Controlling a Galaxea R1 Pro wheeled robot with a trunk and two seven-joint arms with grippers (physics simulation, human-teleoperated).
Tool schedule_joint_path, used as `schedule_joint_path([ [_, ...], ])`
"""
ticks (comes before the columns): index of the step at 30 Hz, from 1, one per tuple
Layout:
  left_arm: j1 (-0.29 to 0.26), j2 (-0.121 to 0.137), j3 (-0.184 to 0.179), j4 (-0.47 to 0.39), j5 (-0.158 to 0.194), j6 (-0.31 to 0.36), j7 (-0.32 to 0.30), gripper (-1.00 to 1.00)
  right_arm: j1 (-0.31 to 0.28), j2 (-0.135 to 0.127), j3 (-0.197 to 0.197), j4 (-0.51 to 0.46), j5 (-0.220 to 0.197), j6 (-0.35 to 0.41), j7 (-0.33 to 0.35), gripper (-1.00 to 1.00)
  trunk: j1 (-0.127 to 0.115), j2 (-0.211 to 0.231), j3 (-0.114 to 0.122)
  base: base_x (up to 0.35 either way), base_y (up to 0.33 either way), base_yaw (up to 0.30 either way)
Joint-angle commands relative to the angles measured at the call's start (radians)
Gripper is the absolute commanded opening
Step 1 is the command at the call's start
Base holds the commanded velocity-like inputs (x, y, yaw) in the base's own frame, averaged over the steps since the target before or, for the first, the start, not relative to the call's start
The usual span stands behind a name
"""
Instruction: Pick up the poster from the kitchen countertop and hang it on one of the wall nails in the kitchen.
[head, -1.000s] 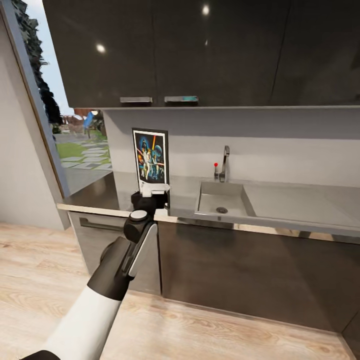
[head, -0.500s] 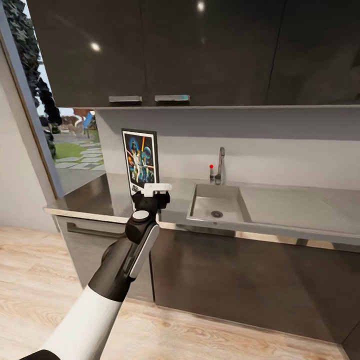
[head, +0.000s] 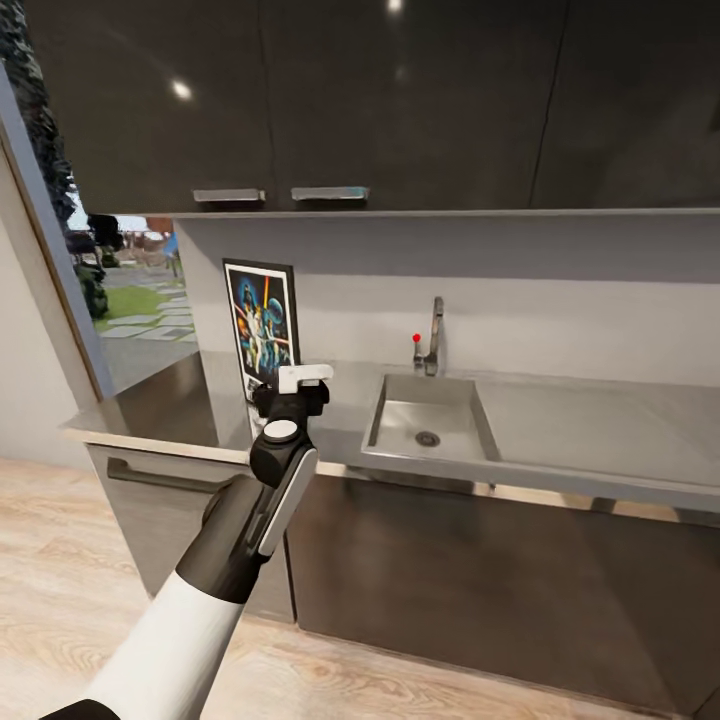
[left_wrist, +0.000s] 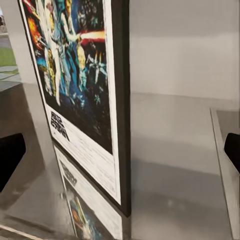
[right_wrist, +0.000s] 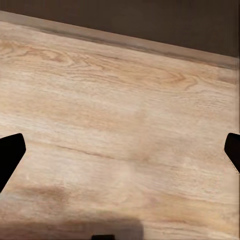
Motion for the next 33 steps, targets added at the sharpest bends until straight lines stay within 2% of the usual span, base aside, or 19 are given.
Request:
schedule_joint_path([
  [1, -0.001, 0.000, -0.002, -0.001, 0.010, 0.002, 0.010, 1.00, -0.001, 0.000, 0.000, 0.001, 0.001, -0.003, -0.001, 1.00, 0.000, -0.001, -0.001, 0.120, -0.105, 0.000],
  [13, -0.001, 0.000, -0.001, -0.001, 0.008, 0.002, 0.013, 1.00, -0.001, 0.000, 0.005, 0.001, 0.001, -0.003, -0.001, 1.00, 0.000, -0.001, -0.001, 0.107, -0.102, 0.000],
  [14, -0.001, 0.000, -0.001, -0.001, 0.009, 0.002, 0.053, 1.00, -0.001, 0.000, 0.006, 0.001, 0.001, -0.003, -0.001, 1.00, 0.000, -0.001, -0.001, 0.019, -0.018, 0.000],
  [16, -0.001, 0.000, -0.002, -0.001, 0.010, 0.002, 0.087, 1.00, -0.001, 0.000, 0.006, 0.001, 0.001, -0.003, -0.001, 1.00, 0.000, -0.001, -0.001, 0.011, -0.011, 0.000],
  [28, -0.001, 0.000, -0.002, -0.001, 0.010, 0.001, 0.111, 1.00, -0.001, 0.000, 0.006, 0.001, 0.001, -0.003, -0.001, 1.00, 0.000, -0.001, -0.001, 0.005, -0.002, 0.000],
  [33, -0.001, 0.000, -0.002, -0.001, 0.010, 0.000, 0.112, 1.00, -0.001, 0.000, 0.006, 0.001, 0.001, -0.003, -0.001, 1.00, 0.000, -0.001, -0.001, 0.175, 0.000, 0.000],
])
